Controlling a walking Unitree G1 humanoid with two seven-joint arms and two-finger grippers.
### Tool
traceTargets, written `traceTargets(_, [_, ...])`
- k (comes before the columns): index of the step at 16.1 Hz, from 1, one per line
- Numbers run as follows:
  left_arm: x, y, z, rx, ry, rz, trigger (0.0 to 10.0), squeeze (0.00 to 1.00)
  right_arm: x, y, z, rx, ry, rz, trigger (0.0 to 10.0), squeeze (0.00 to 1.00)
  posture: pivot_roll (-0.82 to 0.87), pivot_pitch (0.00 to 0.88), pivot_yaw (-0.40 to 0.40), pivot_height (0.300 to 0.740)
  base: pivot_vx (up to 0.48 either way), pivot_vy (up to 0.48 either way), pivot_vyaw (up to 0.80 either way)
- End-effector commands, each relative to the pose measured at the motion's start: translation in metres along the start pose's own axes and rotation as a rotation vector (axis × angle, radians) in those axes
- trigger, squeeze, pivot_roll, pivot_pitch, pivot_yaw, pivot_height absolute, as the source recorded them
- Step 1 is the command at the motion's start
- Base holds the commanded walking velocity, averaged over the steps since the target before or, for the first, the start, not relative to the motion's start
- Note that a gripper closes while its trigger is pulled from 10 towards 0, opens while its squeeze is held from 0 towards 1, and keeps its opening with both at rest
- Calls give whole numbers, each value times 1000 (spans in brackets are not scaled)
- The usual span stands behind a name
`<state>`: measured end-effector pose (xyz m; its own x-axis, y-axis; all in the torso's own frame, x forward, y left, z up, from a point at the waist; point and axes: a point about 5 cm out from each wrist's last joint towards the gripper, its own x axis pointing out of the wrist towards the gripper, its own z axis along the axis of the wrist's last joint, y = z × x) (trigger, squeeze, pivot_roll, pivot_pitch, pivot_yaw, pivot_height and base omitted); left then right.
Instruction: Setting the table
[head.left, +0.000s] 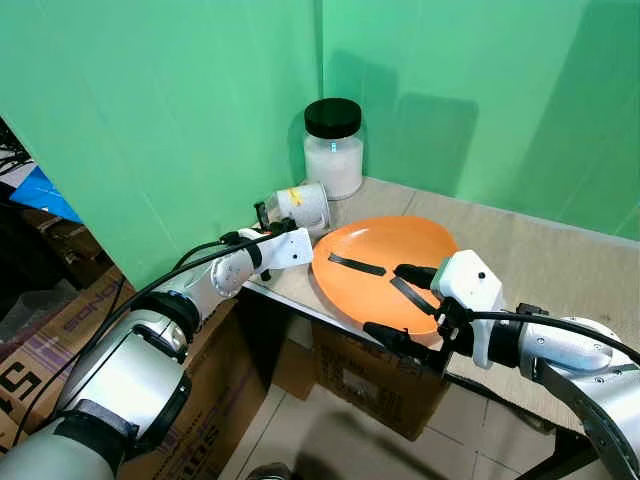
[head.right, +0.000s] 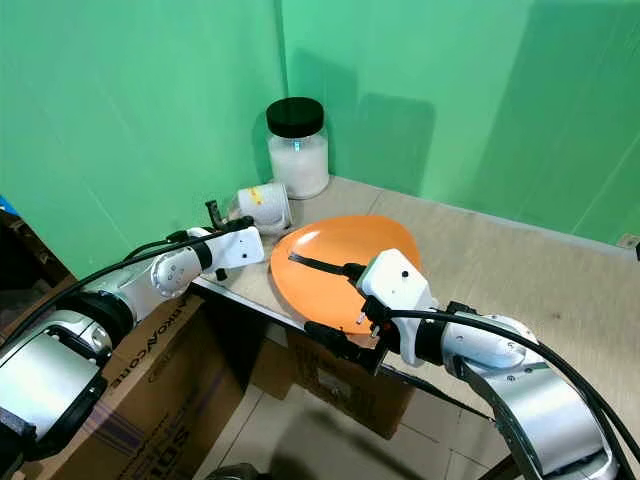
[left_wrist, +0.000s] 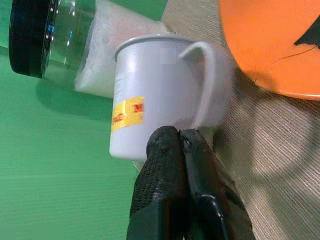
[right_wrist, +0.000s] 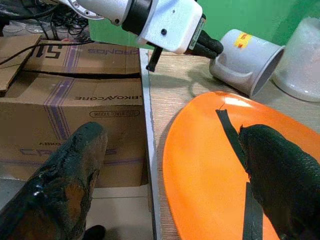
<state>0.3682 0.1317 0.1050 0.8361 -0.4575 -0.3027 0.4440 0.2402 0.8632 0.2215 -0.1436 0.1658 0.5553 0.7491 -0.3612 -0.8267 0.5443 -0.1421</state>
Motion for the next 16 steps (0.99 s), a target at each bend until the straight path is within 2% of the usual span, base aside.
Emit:
traceTargets(1, [-2, 7, -3, -16, 8, 26, 0, 0, 0, -1, 5, -18, -7, 6, 10000, 0, -43, 0, 100, 740, 0, 0, 0])
traceTargets(7, [-5, 11, -4, -42, -24, 52, 0, 0, 3, -4, 6, -34, -14, -1, 10000, 0, -32, 0, 98, 740, 0, 0, 0])
traceTargets(11, [-11, 30, -3, -85, -94, 155, 0, 0, 6, -9, 10, -31, -57, -60, 10000, 0, -22, 0, 100, 740, 0, 0, 0])
traceTargets(13, [-14, 41, 0, -139, -146, 219, 0, 0, 9, -11, 11, -30, -76, -80, 10000, 0, -15, 0, 98, 740, 0, 0, 0])
traceTargets(15, [-24, 54, 0, -241, -217, 307, 0, 0, 12, -13, 12, -39, -93, -115, 10000, 0, 1, 0, 99, 740, 0, 0, 0])
traceTargets(16, [-28, 56, -4, -298, -214, 325, 0, 0, 13, -15, 12, -43, -101, -145, 10000, 0, 3, 0, 100, 740, 0, 0, 0])
